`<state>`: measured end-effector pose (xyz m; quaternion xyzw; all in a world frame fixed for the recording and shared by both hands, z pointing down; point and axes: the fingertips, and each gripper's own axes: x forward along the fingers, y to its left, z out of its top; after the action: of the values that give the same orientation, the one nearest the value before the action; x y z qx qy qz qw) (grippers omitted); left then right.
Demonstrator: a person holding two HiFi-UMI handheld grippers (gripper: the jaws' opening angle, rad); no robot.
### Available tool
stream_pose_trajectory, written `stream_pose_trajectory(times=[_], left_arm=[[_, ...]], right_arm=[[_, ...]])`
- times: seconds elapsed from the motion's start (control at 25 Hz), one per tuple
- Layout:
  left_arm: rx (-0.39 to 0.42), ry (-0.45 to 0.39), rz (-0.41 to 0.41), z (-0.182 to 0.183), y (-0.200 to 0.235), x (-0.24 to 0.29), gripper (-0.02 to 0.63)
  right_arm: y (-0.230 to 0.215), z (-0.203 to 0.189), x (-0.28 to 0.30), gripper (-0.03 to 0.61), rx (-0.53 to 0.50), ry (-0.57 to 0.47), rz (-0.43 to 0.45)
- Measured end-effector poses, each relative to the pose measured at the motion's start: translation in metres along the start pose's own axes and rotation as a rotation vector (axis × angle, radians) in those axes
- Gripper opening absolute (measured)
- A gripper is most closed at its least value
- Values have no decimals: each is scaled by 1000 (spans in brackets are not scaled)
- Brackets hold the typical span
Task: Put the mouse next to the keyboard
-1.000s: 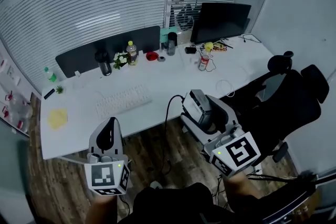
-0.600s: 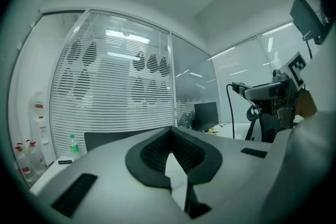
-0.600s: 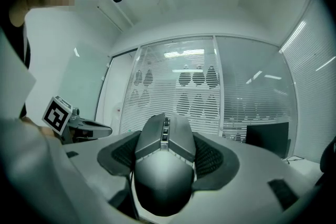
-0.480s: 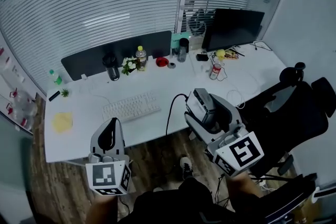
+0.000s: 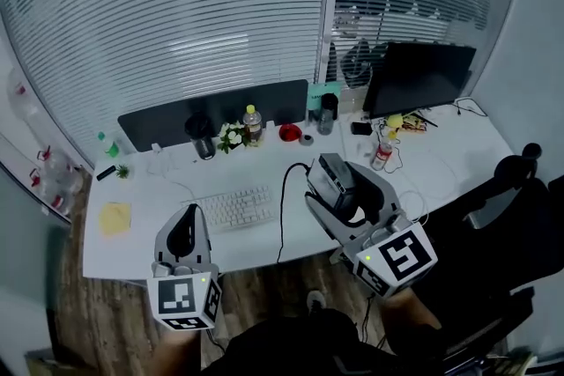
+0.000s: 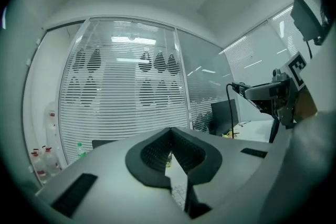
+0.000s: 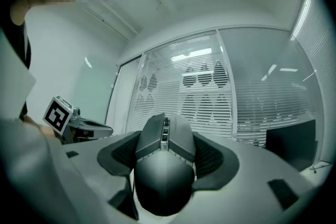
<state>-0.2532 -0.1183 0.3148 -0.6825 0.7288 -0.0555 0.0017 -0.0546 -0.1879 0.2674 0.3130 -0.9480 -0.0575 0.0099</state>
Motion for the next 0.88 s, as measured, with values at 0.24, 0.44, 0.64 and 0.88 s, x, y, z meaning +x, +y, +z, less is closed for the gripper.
stream_pose_trajectory(times=[0.24, 0.44, 0.64, 0.88], left_arm=[[-4, 12, 30, 1, -10, 31, 29], [6, 9, 53, 1, -23, 50, 29], [-18, 0, 74, 3, -39, 75, 29], [-26, 9, 67, 0, -66, 103, 29]], right_arm=[[-32, -7, 21, 298, 9, 0, 38], [-51, -15, 29, 298, 13, 0, 68], [-77, -18, 39, 298, 3, 3, 110], [-106, -32, 46, 298, 12, 29, 137]])
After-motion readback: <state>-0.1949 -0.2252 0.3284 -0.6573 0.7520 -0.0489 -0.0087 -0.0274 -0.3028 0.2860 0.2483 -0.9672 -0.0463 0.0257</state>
